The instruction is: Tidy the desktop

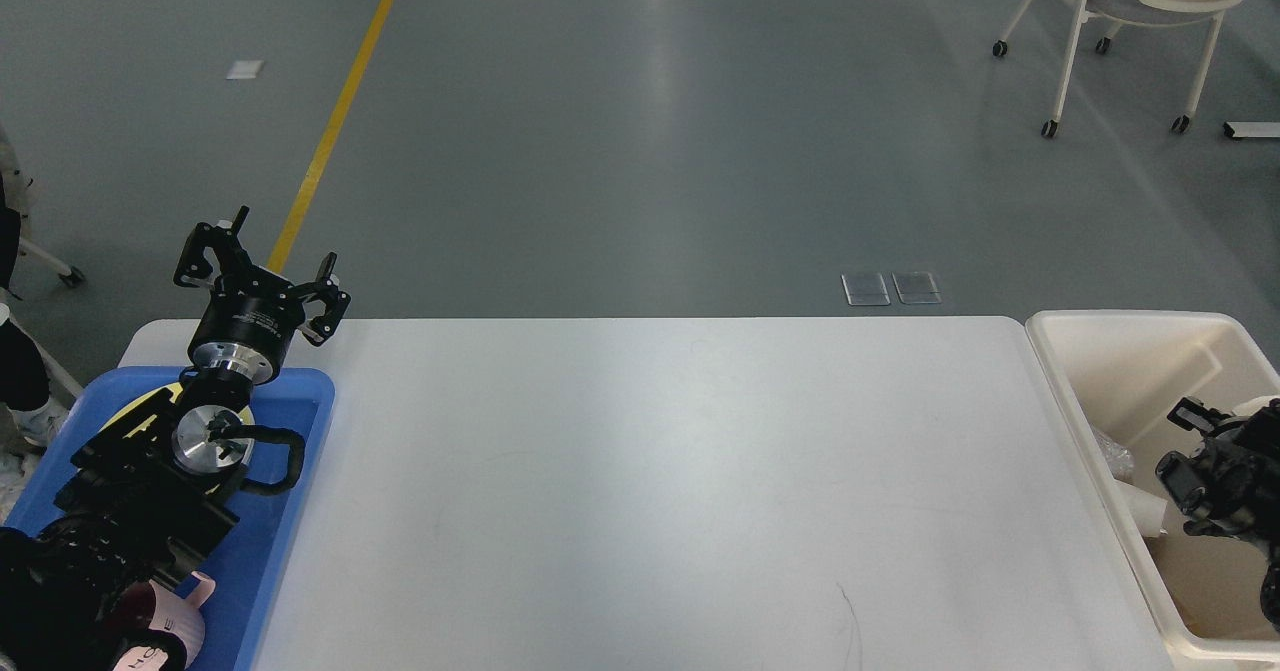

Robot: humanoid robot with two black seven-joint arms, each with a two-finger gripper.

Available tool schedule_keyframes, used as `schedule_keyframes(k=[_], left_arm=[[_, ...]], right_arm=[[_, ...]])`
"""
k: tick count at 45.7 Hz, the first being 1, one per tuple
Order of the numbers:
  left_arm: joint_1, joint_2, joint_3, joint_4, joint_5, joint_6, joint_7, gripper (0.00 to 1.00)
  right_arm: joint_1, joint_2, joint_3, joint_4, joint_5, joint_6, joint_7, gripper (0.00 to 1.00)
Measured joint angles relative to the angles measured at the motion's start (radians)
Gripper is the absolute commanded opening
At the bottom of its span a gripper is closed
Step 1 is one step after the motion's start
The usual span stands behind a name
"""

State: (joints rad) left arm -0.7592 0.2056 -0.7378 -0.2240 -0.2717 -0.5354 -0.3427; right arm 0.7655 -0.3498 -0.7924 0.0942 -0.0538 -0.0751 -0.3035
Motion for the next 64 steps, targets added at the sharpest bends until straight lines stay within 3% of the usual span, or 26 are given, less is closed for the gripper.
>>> schedule_keyframes(k=[45, 58, 64], left_arm=[[0.0, 0.0, 0.0, 0.0, 0.0, 0.0, 0.0, 0.99], [0.0, 0.0, 0.0, 0.0, 0.001, 0.0, 0.0, 1.0], [0.0, 0.0, 0.0, 0.0, 0.0, 0.0, 0.0, 1.0]], right_arm=[[0.083, 0.0, -0.008, 0.001, -0.002, 0.084, 0.005, 1.0], [0.094, -0.012, 0.031, 0.031, 0.02, 0.359, 0.03, 1.0], [0.063, -0.01, 0.031, -0.014, 0.013, 0.338, 0.033, 1.0]])
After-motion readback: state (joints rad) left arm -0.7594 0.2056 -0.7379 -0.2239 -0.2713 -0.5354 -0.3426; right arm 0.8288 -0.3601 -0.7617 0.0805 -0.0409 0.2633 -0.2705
